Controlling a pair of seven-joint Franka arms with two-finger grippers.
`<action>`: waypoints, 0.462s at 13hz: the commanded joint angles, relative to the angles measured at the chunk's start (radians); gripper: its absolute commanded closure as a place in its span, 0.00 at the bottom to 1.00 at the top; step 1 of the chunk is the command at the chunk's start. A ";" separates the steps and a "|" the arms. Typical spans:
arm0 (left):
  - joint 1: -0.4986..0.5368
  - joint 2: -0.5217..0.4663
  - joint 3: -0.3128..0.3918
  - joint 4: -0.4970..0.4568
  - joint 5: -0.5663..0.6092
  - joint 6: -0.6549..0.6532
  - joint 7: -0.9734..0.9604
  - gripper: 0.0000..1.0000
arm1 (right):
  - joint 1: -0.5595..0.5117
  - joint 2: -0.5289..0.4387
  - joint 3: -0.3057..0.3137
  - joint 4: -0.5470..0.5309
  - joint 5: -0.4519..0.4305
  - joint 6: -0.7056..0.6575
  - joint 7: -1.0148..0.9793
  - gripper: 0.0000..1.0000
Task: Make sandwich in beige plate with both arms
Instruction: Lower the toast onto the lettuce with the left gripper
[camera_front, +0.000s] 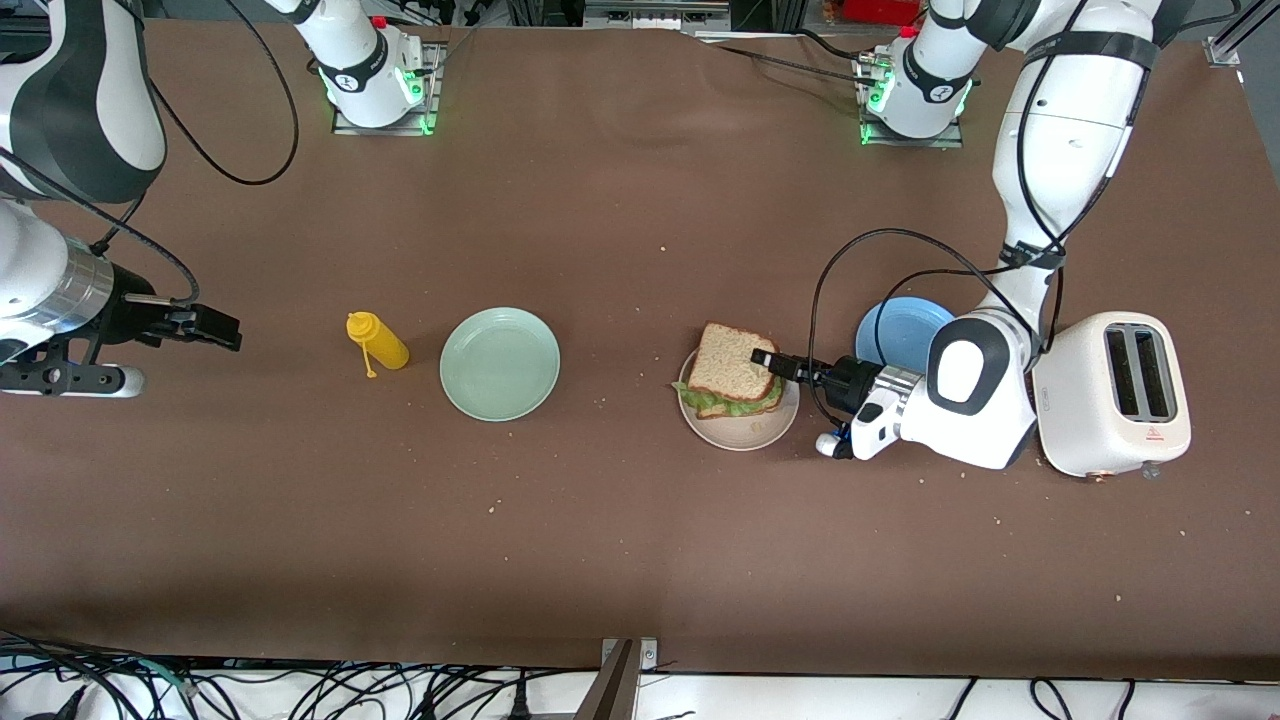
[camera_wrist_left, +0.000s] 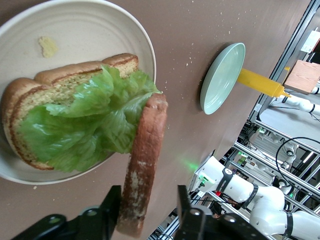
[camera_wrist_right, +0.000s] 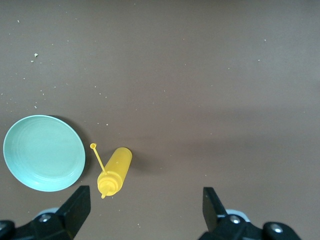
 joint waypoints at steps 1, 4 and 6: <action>-0.003 0.004 0.017 0.017 0.021 0.003 -0.004 0.00 | 0.009 -0.019 -0.008 -0.024 -0.002 -0.008 -0.010 0.01; 0.001 0.004 0.017 0.018 0.099 0.058 -0.004 0.00 | 0.009 -0.021 -0.008 -0.024 -0.002 -0.010 -0.010 0.00; 0.004 0.001 0.018 0.018 0.105 0.067 -0.004 0.00 | 0.009 -0.021 -0.008 -0.024 -0.002 -0.010 -0.010 0.00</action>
